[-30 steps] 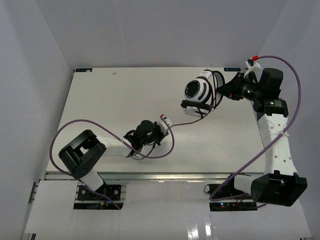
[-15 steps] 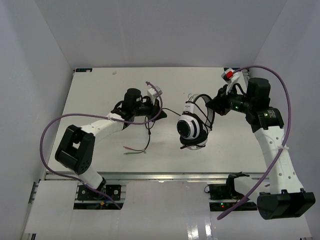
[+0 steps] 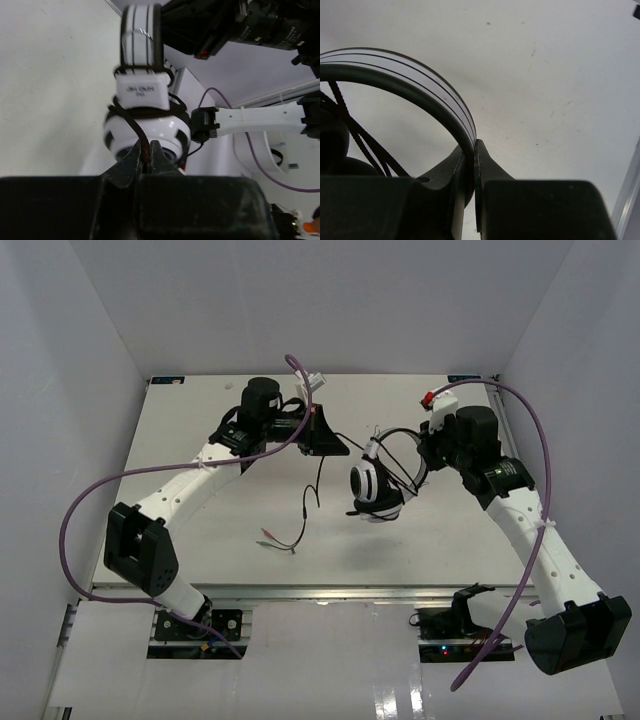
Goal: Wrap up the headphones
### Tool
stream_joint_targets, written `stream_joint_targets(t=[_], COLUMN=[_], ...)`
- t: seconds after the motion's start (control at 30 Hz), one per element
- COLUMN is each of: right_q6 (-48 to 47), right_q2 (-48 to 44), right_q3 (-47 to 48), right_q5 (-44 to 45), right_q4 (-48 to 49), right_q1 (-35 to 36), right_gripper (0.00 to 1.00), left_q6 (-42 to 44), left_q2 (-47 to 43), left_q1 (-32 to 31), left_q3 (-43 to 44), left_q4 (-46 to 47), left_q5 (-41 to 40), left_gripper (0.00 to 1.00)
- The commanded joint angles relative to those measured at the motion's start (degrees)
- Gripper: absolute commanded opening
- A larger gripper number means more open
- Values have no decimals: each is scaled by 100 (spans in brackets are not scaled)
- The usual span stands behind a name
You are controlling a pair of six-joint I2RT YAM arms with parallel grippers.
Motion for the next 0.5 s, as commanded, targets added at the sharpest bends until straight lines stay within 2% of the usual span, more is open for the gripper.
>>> stream_joint_targets(t=[0.0, 0.13, 0.3, 0.37, 0.47], right_q6=[706, 845, 1038, 1058, 1058], right_q2=[204, 404, 386, 309, 196], right_q3=[113, 225, 114, 4, -143], right_q5=[1275, 1517, 1843, 1902, 1966], right_q4=[945, 1254, 1540, 1701, 1828], right_q1=[-12, 1, 66, 67, 74], right_gripper=[8, 8, 8, 8, 8], left_q6=[-1055, -1452, -2528, -2991, -3294], left_q2=[-368, -314, 17, 115, 262], left_q1=[-277, -626, -905, -987, -1135], left_q3=[194, 358, 425, 375, 473], left_q4=[-107, -100, 445, 860, 1101], left_q5=[226, -88, -594, -779, -1130], left_gripper=[0, 2, 24, 28, 39])
